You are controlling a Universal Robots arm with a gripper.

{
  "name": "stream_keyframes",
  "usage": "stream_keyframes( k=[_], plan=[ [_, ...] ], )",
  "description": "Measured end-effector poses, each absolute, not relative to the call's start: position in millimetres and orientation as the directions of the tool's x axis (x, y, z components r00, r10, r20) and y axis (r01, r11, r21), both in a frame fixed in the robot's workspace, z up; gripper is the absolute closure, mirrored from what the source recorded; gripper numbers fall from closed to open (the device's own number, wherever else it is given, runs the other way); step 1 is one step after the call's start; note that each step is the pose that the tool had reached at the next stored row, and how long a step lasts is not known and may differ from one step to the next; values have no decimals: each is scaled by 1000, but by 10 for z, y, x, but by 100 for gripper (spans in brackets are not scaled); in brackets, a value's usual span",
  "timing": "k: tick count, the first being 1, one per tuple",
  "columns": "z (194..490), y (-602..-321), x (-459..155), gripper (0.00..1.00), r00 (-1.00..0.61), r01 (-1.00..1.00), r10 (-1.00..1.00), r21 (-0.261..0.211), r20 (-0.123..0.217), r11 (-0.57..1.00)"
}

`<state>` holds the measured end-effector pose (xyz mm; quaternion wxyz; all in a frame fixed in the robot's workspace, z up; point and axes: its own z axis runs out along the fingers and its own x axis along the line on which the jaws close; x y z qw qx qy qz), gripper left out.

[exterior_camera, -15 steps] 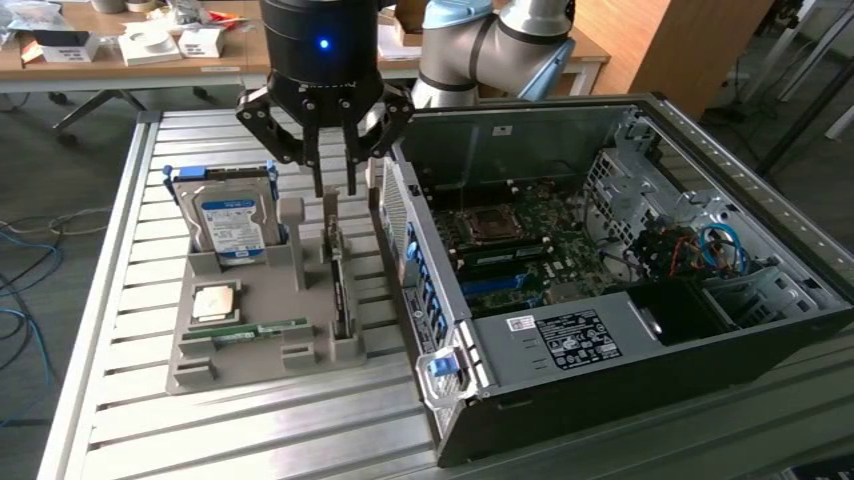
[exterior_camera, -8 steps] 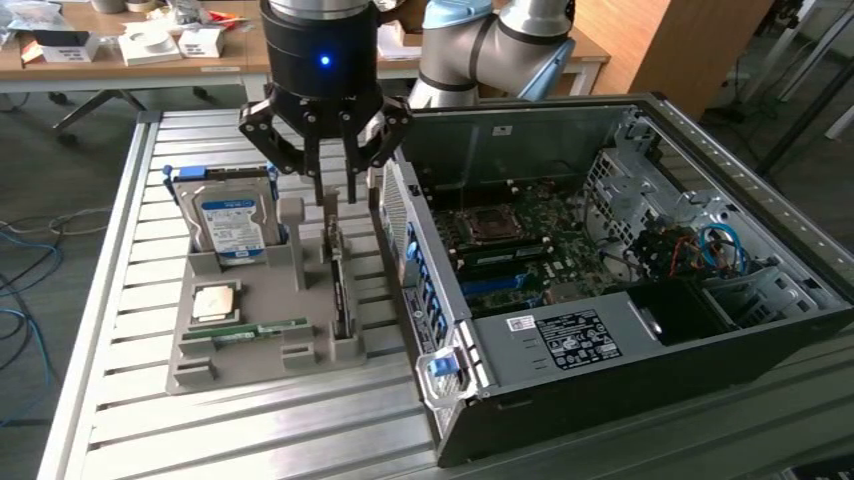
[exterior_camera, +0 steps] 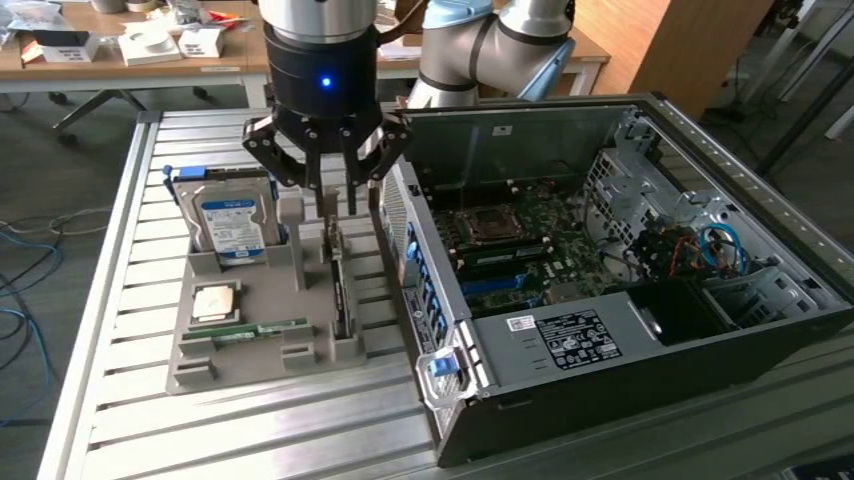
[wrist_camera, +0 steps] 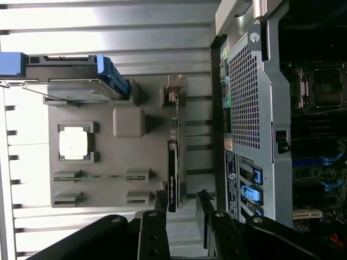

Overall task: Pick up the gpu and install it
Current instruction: 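Pick up the gpu and move the gpu toward the slot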

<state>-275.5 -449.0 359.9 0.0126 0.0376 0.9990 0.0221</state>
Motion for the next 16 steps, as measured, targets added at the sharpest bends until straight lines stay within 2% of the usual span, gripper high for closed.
stream_keyframes(
  k=[16],
  plan=[
    [3329, -4490, -2756, 64, -997, 75, 76, 45, -23, 996]
  ],
)
